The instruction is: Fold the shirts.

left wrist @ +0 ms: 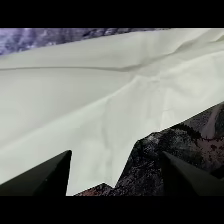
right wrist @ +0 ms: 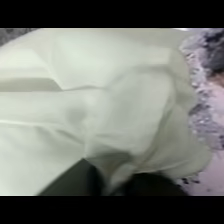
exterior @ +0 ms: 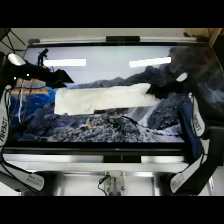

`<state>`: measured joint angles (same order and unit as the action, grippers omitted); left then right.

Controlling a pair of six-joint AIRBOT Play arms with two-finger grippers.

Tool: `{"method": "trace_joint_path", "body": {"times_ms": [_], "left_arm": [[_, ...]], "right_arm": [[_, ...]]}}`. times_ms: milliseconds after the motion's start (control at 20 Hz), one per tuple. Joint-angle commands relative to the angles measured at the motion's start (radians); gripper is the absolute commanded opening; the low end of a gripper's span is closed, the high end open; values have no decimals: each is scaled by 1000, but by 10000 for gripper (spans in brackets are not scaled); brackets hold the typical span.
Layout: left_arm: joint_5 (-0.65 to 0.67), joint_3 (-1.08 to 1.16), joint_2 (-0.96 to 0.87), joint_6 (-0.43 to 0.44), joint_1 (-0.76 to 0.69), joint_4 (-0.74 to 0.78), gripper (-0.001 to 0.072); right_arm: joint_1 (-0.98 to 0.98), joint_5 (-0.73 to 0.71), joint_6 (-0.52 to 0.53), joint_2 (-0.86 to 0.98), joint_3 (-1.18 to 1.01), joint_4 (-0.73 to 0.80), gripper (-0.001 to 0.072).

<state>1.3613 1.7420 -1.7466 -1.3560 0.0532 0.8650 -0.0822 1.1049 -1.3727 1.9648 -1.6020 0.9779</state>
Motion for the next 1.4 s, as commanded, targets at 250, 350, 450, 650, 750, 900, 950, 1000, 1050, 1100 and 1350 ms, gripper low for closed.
{"method": "trace_joint_path", "body": {"times_ms": [250, 350, 450, 650, 750, 900, 950, 1000, 1050, 1100, 1350], "left_arm": [[-132, -10, -68, -3, -264, -74, 31], [-149, -10, -133, -2, -358, -175, 30], [-201, -10, -183, 0, -433, -237, 30], [-319, -10, -226, -58, -528, -244, 30], [-336, -10, -239, -71, -565, -244, 29], [-414, -9, -255, -123, -618, -261, 29], [-431, -8, -256, -122, -636, -281, 28], [-438, -5, -255, -121, -647, -282, 28], [-436, -1, -250, -107, -641, -278, 27], [-434, -1, -232, -107, -618, -256, 26], [-181, -1, -17, -100, -339, 135, 25]], "right_arm": [[55, 159, 26, -204, 0, -87, 46], [55, 245, 14, -319, 0, -87, 46], [55, 321, -20, -432, 0, -75, 46], [55, 367, -83, -620, 0, -76, 46], [55, 373, -105, -687, 0, -77, 46], [55, 373, -132, -747, 0, -88, 46], [55, 373, -140, -755, 0, -92, 46], [55, 373, -148, -757, 0, -97, 46], [58, 372, -151, -756, 0, -94, 46], [72, 364, -154, -753, 0, -67, 46], [255, 183, -157, -651, 0, -1, 46]]}}
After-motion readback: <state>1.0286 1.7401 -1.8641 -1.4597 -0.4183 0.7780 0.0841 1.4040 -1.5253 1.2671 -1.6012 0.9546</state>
